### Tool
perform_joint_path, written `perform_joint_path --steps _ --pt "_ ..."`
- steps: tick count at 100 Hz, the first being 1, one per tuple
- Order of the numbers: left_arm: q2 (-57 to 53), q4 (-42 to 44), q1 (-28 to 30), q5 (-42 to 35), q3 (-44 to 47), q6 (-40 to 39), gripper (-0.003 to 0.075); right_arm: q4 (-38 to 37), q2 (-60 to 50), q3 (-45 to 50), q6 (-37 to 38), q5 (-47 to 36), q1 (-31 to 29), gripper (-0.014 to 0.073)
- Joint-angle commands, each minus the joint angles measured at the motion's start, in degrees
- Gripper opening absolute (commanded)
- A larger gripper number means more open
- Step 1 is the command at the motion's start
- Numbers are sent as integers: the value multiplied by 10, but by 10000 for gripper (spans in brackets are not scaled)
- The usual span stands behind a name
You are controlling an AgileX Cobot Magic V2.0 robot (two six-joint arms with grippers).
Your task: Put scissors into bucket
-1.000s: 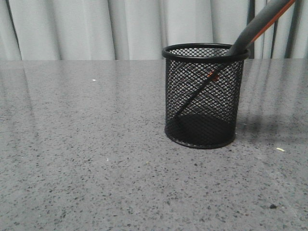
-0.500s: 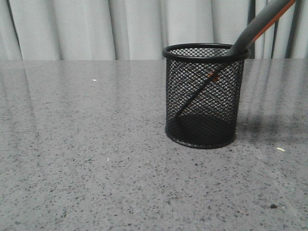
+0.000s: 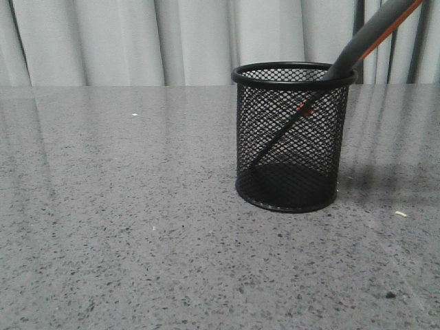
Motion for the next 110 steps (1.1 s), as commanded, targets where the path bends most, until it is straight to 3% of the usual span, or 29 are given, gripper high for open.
perform_joint_path --steps 1,82,93,110 --pt "-16 1 -6 -41 23 -7 -20 -4 5 -14 -2 -44 -2 -63" --pt "-16 1 -6 -41 23 -7 -20 -5 5 -14 -2 -44 -2 -63" --pt "-16 1 -6 -41 23 -7 -20 -44 5 -11 -2 -47 -2 -66" --pt "-16 1 -6 -41 23 -7 -20 -81 3 31 -2 -109 -65 -66"
